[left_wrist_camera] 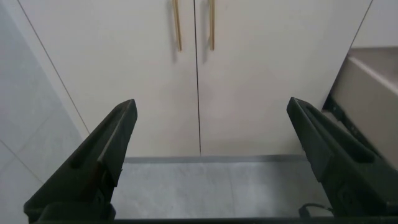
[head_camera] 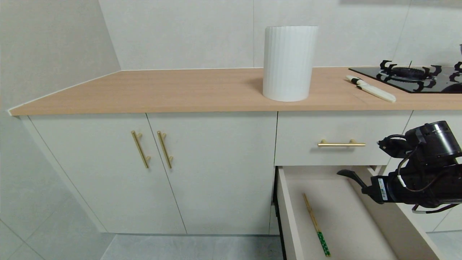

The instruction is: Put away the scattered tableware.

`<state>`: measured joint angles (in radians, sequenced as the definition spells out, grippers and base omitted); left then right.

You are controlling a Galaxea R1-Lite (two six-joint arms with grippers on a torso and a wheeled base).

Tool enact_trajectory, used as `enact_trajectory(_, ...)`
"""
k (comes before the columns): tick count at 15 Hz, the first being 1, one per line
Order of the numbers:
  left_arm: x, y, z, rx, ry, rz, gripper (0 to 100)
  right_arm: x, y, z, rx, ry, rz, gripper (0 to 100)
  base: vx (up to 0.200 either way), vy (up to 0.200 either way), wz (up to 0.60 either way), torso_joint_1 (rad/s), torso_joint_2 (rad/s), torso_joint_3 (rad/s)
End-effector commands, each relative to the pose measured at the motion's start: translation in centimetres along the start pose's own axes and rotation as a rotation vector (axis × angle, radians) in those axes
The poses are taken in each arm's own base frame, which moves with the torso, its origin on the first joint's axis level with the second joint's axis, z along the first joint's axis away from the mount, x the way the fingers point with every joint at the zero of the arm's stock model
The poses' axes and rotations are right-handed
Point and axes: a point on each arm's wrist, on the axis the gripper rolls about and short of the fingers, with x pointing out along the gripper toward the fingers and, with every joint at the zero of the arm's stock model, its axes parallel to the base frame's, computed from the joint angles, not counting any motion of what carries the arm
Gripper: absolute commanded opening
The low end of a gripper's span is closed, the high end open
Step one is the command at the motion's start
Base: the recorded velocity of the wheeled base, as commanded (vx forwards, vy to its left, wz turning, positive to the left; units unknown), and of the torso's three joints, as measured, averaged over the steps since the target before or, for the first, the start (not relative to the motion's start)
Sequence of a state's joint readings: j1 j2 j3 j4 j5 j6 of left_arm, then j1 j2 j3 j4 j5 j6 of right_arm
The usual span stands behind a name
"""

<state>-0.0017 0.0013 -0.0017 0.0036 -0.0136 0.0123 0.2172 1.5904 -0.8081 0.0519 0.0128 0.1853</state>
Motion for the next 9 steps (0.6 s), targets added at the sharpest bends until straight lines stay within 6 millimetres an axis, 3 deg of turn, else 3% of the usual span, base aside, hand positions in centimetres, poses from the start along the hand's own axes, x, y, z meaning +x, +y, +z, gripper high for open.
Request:
enact_trajectory(1, 0.0, 0.0, 0.0, 0.000, 0.000, 0.000, 100, 0.2, 0.0, 0.0, 0.000, 0.008, 0.000, 0, 0.000, 0.000, 0.00, -0.090, 0.36, 0.266)
enact_trajectory(7, 0.0, 0.0, 0.0, 0.000, 0.000, 0.000, 100, 0.7, 0.0, -0.1, 0.000, 0.025, -0.003, 0, 0.000, 0.000, 0.00, -0.017, 0.06, 0.043)
enact_trajectory(9, 0.0, 0.0, 0.0, 0.000, 0.000, 0.000, 100, 2.2, -0.1, -0.3, 0.001, 0.061, -0.010, 0, 0.000, 0.000, 0.00, 0.000, 0.00, 0.000)
